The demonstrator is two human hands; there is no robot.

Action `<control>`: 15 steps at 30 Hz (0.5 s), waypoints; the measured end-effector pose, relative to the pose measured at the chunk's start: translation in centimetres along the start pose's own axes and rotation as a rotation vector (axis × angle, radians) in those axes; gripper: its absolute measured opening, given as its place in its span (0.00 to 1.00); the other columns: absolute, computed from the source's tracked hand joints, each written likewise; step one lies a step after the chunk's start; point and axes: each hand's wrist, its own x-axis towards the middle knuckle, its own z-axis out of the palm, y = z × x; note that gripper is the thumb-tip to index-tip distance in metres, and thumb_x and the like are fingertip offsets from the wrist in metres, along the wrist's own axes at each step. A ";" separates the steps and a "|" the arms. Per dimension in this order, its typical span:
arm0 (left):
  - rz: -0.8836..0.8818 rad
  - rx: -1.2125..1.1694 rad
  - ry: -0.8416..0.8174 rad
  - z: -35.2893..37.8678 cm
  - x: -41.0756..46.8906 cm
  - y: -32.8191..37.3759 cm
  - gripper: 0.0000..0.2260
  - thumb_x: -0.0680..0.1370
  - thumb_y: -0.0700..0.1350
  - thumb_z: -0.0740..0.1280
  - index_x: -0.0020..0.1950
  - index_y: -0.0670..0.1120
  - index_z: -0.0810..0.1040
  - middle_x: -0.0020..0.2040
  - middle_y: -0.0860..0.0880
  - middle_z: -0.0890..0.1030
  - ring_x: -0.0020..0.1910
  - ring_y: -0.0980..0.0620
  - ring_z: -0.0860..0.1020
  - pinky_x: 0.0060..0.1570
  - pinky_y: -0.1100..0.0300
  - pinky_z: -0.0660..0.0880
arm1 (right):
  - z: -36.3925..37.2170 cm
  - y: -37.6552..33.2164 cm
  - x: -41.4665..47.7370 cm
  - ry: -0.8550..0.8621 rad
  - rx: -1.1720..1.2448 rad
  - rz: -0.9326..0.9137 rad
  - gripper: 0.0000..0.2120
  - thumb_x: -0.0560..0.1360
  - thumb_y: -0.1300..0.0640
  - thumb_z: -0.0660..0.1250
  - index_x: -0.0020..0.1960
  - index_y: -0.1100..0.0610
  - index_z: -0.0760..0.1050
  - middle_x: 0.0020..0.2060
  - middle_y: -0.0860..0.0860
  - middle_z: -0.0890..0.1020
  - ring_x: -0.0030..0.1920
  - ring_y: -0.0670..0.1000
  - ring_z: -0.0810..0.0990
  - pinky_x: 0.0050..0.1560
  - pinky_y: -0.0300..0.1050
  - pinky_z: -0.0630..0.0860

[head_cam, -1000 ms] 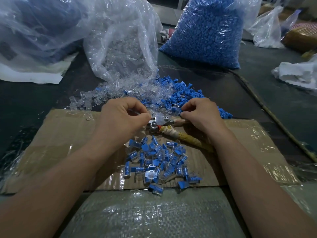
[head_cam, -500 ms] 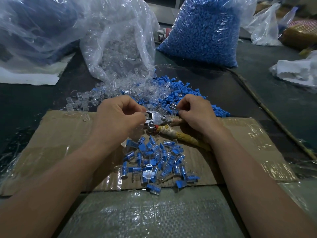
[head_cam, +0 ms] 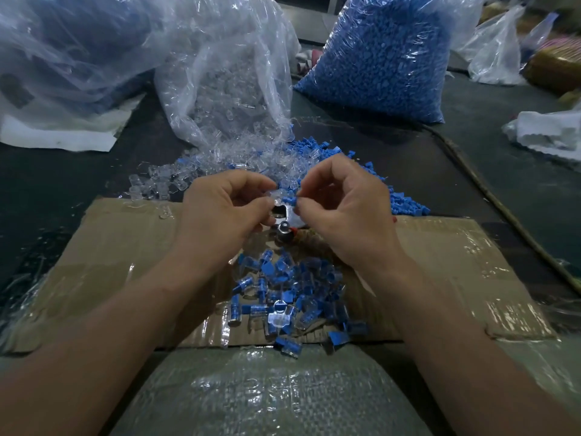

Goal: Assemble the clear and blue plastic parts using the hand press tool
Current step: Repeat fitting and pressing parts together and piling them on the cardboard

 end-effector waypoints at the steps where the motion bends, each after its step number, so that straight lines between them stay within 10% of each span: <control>1: -0.002 -0.006 0.002 0.0 0.0 0.0 0.08 0.72 0.37 0.70 0.43 0.50 0.79 0.35 0.48 0.83 0.34 0.54 0.82 0.37 0.62 0.80 | 0.2 0.0 0.0 0.001 -0.027 -0.011 0.13 0.67 0.68 0.69 0.37 0.51 0.71 0.33 0.45 0.76 0.33 0.41 0.74 0.35 0.33 0.73; 15: 0.019 -0.045 -0.099 0.1 0.3 -0.4 0.09 0.72 0.34 0.69 0.42 0.50 0.80 0.33 0.49 0.82 0.30 0.55 0.80 0.34 0.65 0.78 | 0.7 0.6 -0.2 -0.018 0.021 -0.057 0.10 0.67 0.62 0.74 0.40 0.55 0.73 0.34 0.46 0.77 0.36 0.46 0.77 0.38 0.38 0.76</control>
